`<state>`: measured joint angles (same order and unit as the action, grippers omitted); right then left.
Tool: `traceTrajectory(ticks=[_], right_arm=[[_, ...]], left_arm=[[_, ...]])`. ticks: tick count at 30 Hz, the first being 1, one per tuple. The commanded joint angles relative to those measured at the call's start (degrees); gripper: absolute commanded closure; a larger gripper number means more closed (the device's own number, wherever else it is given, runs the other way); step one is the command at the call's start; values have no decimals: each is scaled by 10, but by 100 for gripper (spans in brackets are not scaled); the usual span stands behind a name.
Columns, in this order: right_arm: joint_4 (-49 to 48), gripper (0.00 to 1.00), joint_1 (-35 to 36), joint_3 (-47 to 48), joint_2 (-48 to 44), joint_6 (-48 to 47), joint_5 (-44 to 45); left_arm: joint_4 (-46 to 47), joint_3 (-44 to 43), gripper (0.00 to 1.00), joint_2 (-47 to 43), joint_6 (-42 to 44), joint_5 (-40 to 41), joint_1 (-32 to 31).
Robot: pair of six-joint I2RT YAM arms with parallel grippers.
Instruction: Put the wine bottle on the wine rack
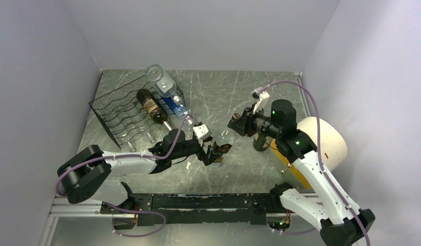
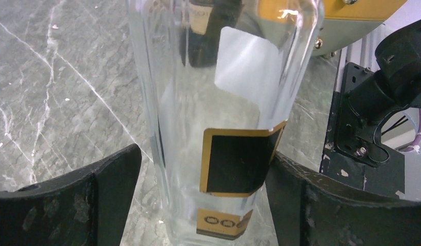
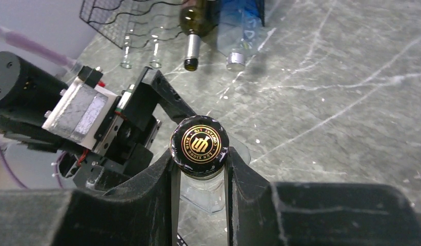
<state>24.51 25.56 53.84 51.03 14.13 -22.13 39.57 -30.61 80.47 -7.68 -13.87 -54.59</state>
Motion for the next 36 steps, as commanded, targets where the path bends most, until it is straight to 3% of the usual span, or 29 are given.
traceTrajectory(ticks=[1, 15, 17, 20, 24, 29, 31, 36], right_arm=[[-100, 100, 0, 3, -28, 20, -116], [-137, 100, -1, -4, -51, 34, -189], [-137, 100, -1, -3, -53, 37, -189], [-130, 100, -1, 4, -55, 43, -186], [-103, 83, -1, 23, -59, 37, -175], [-42, 44, -1, 61, -81, 3, -111], [-14, 33, -1, 76, -95, -5, -69], [16, 26, -1, 120, -124, -14, -9]], left_arm=[[18, 7, 9, -18, 15, 0, -2], [13, 5, 21, -36, 22, 0, -2], [-11, -11, 29, -42, 43, -6, -2], [-34, -35, 51, -53, 74, 0, -2], [-55, -66, 92, -71, 135, 18, -2], [-120, -127, 93, -98, 255, 38, -1], [-157, -158, 93, -101, 308, 49, -1], [-194, -200, 93, -98, 441, 72, -1]])
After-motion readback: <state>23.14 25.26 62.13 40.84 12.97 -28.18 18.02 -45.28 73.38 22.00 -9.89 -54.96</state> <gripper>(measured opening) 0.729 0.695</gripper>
